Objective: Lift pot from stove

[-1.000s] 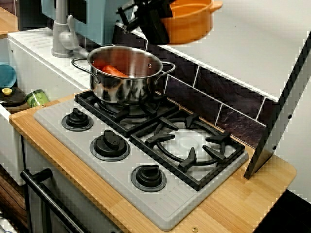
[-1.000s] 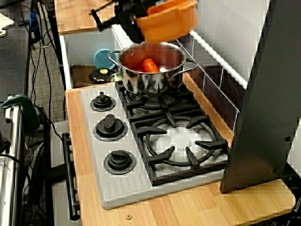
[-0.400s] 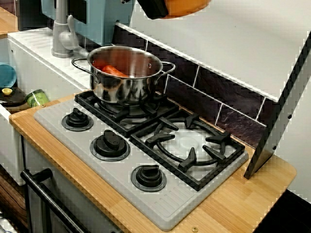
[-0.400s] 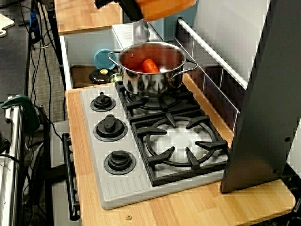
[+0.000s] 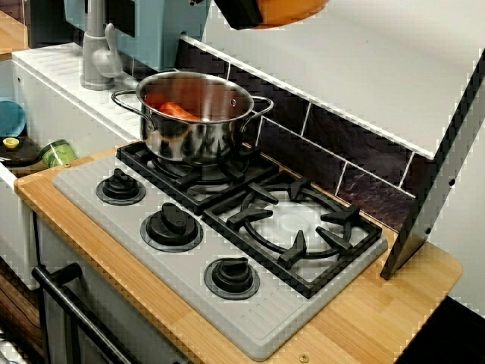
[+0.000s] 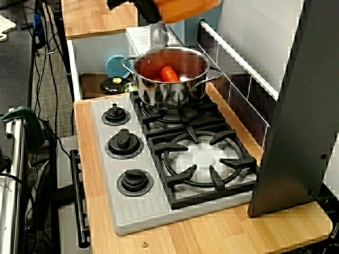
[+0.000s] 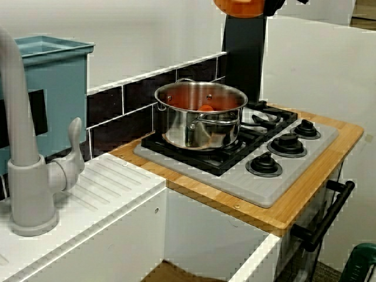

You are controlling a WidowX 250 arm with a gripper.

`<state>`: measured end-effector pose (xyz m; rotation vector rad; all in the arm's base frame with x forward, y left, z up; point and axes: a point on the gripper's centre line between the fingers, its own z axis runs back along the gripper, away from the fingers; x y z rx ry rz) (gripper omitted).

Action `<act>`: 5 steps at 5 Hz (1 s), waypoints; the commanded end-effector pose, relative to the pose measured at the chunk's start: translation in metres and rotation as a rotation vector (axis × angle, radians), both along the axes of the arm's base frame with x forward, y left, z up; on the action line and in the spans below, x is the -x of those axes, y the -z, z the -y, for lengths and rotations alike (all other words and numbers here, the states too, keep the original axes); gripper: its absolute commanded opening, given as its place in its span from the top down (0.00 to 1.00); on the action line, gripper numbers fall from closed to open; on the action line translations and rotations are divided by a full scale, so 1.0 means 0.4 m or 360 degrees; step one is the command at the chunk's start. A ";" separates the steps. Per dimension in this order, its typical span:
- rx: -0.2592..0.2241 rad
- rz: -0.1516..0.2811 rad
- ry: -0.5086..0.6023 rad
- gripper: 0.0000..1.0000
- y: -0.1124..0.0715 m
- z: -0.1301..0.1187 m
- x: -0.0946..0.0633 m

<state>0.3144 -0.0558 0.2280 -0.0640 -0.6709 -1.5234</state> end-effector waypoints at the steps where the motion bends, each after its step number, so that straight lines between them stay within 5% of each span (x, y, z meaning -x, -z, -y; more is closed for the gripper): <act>1: -0.0010 0.0088 -0.0001 1.00 -0.033 -0.003 0.001; 5: 0.0000 0.0089 -0.0003 1.00 -0.043 -0.009 0.002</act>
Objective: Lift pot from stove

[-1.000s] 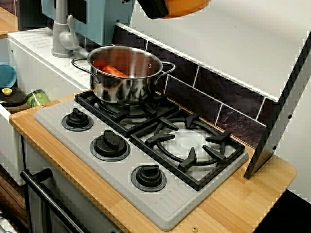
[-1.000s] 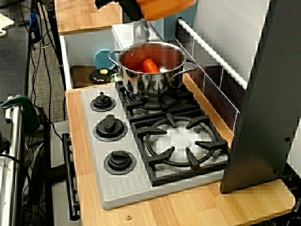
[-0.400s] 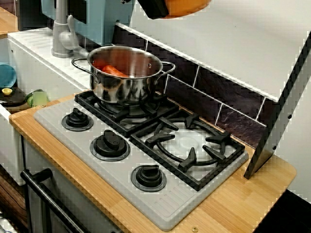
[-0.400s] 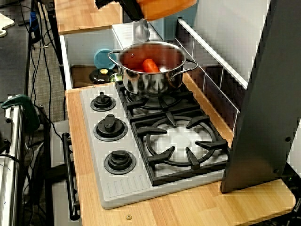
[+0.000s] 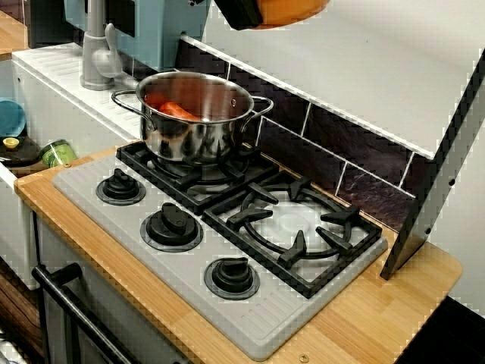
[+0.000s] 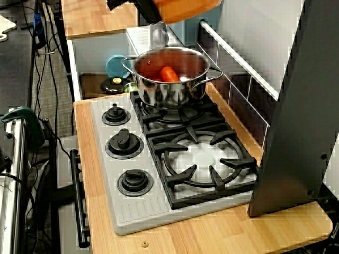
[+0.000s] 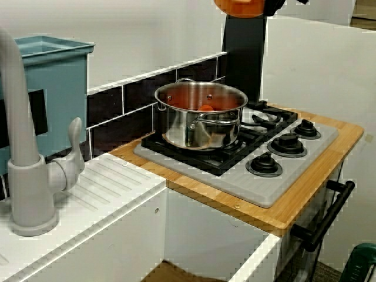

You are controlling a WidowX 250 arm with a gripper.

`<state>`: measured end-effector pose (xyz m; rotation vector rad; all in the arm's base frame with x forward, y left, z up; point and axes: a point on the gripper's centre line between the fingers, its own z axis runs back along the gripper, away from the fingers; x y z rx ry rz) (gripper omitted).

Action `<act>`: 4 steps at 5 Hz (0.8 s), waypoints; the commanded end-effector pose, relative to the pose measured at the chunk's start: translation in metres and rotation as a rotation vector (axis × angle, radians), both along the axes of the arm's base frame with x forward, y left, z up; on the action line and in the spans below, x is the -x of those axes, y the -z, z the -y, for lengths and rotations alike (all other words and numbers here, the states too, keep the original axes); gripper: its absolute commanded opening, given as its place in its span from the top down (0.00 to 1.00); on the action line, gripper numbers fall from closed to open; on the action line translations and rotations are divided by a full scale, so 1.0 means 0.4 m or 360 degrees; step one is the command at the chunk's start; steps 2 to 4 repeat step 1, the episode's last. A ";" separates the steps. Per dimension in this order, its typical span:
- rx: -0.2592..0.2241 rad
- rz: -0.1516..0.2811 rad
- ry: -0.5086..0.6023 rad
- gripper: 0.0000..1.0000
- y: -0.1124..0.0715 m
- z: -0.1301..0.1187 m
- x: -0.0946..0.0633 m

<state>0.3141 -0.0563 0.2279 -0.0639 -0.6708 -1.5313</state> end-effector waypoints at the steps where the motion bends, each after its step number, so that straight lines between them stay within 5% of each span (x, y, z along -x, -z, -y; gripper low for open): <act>1: 0.0000 0.0089 -0.0014 1.00 -0.044 -0.009 0.005; 4: 0.0000 0.0089 -0.0014 1.00 -0.044 -0.009 0.005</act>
